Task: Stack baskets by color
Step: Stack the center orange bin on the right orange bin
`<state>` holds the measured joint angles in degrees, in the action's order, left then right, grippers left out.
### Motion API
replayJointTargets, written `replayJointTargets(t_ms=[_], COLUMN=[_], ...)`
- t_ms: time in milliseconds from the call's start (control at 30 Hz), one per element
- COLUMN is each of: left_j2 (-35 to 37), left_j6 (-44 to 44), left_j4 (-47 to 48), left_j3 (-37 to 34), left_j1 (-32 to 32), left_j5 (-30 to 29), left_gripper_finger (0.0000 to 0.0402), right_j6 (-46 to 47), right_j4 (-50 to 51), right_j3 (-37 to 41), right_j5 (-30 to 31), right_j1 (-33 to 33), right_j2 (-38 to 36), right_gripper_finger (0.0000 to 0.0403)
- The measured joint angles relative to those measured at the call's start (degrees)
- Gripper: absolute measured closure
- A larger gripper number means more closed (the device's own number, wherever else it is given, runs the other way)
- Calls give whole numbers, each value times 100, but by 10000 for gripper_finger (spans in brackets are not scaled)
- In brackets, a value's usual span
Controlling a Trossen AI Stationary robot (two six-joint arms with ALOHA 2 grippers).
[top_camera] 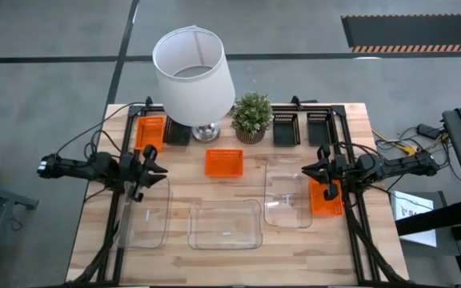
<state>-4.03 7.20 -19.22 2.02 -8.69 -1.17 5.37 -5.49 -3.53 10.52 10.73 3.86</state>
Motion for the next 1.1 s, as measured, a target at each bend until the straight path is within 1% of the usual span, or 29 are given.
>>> replayJointTargets(t_ms=[67, 167, 267, 367, 467, 567, 633, 800, 1000, 1100], left_j2=[-7, -13, -18, -18, -26, -84, -164, -509, -1250, -1688], left_j6=[169, 669, 699, 691, 205, -277, -338, -529, -807, -813], left_j4=[-262, -661, -1071, -1237, -1281, -1289, -1332, -2019, -3039, -3588], left_j3=[0, 0, -2, -2, -2, -2, -7, -7, -9, -9], left_j1=[0, 0, 0, 0, 0, 0, 0, 0, 0, 0], left_j5=[0, -2, -5, -70, -235, -376, -389, -417, -424, -424], left_gripper_finger=[343, 343, 343, 343, 343, 343, 343, 343, 343, 343], right_j6=[0, 4, 36, 362, 503, 257, 25, -560, -1148, -1256], right_j4=[20, 23, 26, -24, -215, -582, -780, -1507, -2778, -2849], right_j3=[0, 0, 0, 0, 0, 0, 0, 0, -21, -221], right_j5=[1, 1, 1, 2, 9, 8, 7, 9, 9, 8], right_j1=[2, 2, 2, 2, 2, 2, 2, 2, 2, 2], right_j2=[2, 4, 4, 4, 4, 56, 146, 600, 1426, 1805], right_gripper_finger=[365, 365, 365, 365, 365, 365, 365, 365, 365, 365])
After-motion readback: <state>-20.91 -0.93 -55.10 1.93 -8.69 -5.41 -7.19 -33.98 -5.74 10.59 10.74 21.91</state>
